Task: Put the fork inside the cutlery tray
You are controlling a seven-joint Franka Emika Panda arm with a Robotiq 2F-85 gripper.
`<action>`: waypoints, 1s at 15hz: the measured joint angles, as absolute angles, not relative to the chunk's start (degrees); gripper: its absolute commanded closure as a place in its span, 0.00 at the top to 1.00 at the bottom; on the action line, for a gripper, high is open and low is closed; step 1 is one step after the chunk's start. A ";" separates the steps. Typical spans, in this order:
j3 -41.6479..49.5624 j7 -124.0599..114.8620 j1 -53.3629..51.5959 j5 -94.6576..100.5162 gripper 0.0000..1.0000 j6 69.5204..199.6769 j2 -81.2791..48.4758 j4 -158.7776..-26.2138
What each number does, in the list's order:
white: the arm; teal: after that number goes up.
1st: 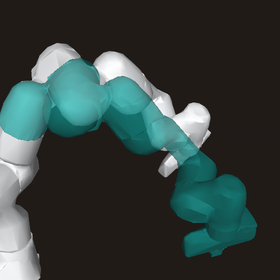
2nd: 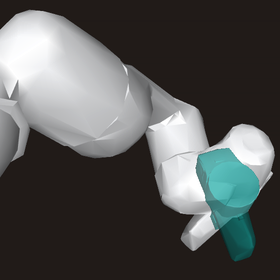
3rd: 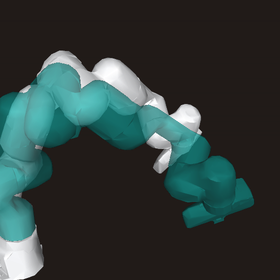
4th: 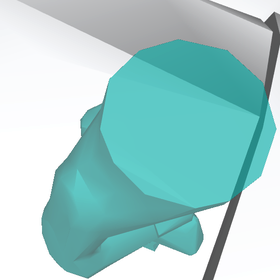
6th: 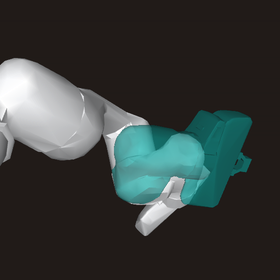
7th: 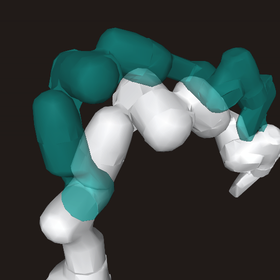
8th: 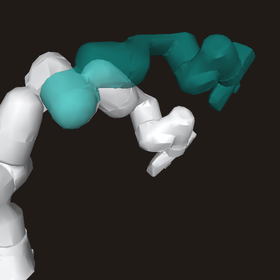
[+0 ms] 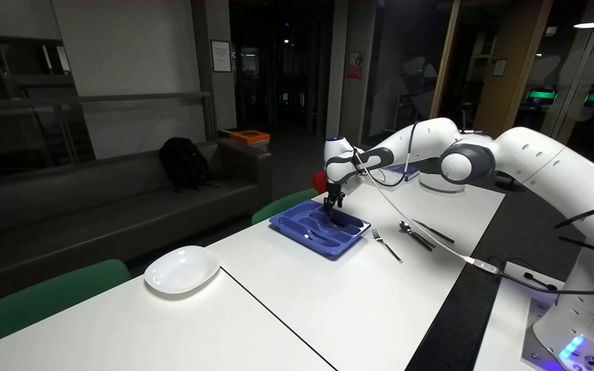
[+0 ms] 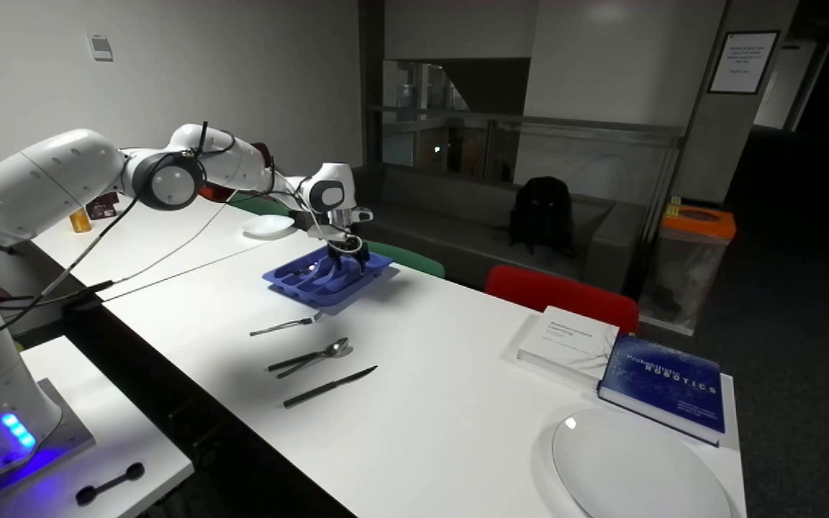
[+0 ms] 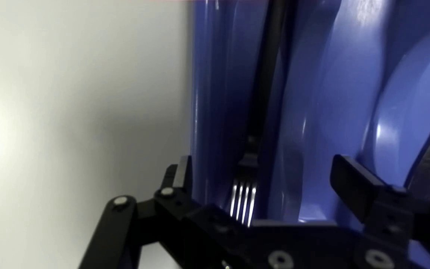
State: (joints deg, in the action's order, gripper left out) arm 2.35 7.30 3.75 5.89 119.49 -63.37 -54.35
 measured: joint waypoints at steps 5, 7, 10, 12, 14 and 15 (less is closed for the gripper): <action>2.35 7.11 3.12 5.88 1.00 121.50 -59.78 -56.09; 2.35 6.95 2.85 5.88 1.00 122.48 -57.50 -58.01; 2.36 5.13 2.56 5.88 1.00 122.81 -53.07 -62.93; 2.43 3.49 2.42 5.88 1.00 122.81 -49.82 -67.01; 2.51 1.91 2.30 5.88 1.00 122.94 -46.59 -71.26; 2.51 1.37 2.24 5.88 1.00 123.50 -45.08 -73.38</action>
State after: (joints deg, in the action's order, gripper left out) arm 2.51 1.37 2.24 5.88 123.50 -45.08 -73.38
